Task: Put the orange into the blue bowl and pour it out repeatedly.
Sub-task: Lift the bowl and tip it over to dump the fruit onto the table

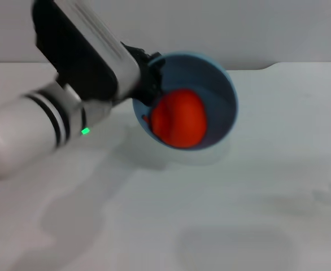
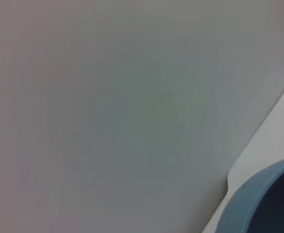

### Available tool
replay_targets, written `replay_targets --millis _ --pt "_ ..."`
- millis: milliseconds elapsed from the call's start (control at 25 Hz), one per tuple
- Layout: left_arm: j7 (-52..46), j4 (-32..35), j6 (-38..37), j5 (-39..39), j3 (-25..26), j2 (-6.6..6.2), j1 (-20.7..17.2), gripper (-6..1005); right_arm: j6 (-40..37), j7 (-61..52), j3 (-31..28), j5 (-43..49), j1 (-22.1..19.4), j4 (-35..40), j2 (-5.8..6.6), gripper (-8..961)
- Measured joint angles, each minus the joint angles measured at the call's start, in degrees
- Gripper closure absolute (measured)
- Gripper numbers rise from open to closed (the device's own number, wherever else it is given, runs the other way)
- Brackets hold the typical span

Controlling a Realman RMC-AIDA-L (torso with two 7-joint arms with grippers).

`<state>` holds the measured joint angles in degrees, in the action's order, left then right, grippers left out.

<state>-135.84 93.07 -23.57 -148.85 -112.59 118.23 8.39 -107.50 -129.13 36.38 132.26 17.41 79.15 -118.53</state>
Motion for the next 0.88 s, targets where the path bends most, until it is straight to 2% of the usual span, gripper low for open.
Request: replay_targets --millis 40,80,200,240,360,400,440,480,560,640,880 --pt "0.00 0.00 0.00 0.00 0.00 0.00 0.00 1000 0.00 0.00 0.00 0.00 0.00 0.00 0.00 413" --pt "0.01 0.08 4.74 -4.56 -4.89 0.03 -2.12 1000 -0.01 0.04 0.13 0.80 0.20 -0.20 0.04 413" --pt "0.18 -0.28 10.01 -9.36 -9.03 0.08 -3.66 1000 -0.07 0.08 0.23 2.27 0.68 -1.35 0.18 413" --pt "0.36 -1.04 14.50 -12.79 -11.48 0.11 -4.84 1000 -0.07 0.08 0.23 2.27 0.68 -1.35 0.18 413" --pt "4.32 -3.84 24.27 -15.98 -15.57 0.12 -6.71 1000 -0.08 0.12 -0.25 2.33 0.52 -1.69 0.21 413" --pt "4.32 -3.84 24.27 -15.98 -15.57 0.12 -6.71 1000 -0.08 0.14 -0.37 2.34 0.34 -1.69 0.22 413" --pt "15.41 -9.56 37.53 -16.29 -19.74 0.36 -7.94 1000 -0.08 0.16 -0.48 2.35 0.19 -1.70 0.23 413" --pt "16.50 -10.33 38.67 -16.27 -20.16 0.39 -7.99 1000 -0.12 0.17 -0.72 2.38 0.05 -1.73 0.23 413" --pt "24.84 -15.04 48.15 -15.54 -22.94 0.60 -7.95 1000 -0.21 0.18 -1.06 2.46 -0.07 -2.02 0.23 412" --pt "30.53 -17.87 53.36 -13.31 -25.02 0.72 -7.24 1000 -0.30 0.18 -1.25 2.53 -0.12 -2.34 0.21 412" --pt "38.72 -20.99 59.58 -7.61 -27.44 0.56 -5.65 999 -0.38 0.20 -1.22 2.57 -0.04 -2.43 0.18 413"
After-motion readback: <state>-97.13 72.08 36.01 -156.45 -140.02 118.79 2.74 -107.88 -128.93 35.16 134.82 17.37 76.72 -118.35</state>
